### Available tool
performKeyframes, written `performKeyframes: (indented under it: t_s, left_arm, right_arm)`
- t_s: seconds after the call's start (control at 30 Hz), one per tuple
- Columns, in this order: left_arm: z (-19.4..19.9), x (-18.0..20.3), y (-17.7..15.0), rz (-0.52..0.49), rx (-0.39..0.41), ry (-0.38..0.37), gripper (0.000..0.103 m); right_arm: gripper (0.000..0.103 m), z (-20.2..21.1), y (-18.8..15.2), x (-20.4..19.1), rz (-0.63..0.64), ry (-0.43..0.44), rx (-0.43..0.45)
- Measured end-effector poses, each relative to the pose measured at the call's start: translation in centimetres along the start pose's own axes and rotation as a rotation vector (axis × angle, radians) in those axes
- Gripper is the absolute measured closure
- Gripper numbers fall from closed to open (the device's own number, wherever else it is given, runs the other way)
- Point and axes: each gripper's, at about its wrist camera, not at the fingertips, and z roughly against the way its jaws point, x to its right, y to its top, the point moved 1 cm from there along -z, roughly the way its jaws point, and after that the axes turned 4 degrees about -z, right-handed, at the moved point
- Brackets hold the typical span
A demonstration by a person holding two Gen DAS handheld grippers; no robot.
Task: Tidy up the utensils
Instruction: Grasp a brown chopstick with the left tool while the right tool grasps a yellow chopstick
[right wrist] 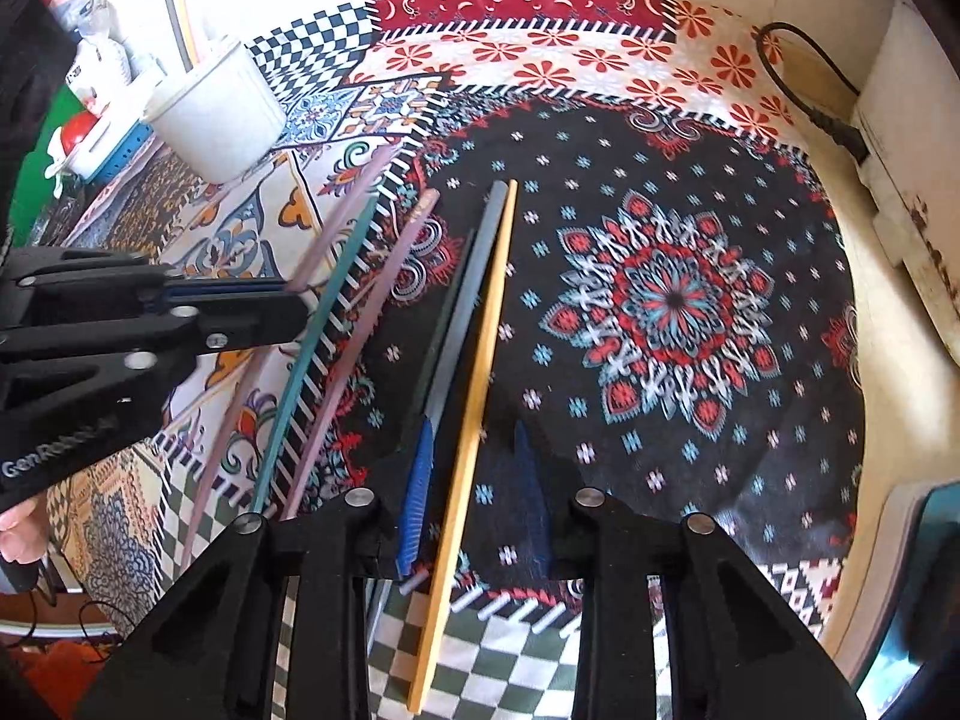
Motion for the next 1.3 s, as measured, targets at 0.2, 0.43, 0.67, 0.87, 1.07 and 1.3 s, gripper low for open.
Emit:
performKeyframes:
  t_s: [0.2,0.43,0.67,0.87,1.07,1.3]
  left_arm:
    - [-0.5,-2.8,-1.1,0.054,-0.050,0.041,0.098]
    - [-1.1,-3.5,-2.4,0.057,-0.074,0.056,0.098]
    - [-1.4,-3.1,-2.3,0.051,-0.071,0.056,0.098]
    - [-1.9,-2.5,-1.6,0.042,-0.067,0.069,0.098]
    - [-2.0,-2.8,-1.1,0.056,-0.063,0.053,0.098]
    - [1.2,-3.5,-0.2,0.081,0.030,0.042,0.098]
  right_arm:
    - [0.097,-0.1,0.9,0.9,-0.001,-0.032,0.003]
    - [0.097,-0.1,1.7,1.4,0.030,-0.030,-0.032]
    - [0.097,-1.2,3.0,0.5,0.019,-0.059,0.019]
    - [0.097,-1.7,3.5,-0.1,0.029,-0.078,0.050]
    - [0.098,0.2,3.7,1.6,-0.052,-0.024,0.083]
    - [0.098,4.7,3.8,2.3,-0.080,-0.012,0.189]
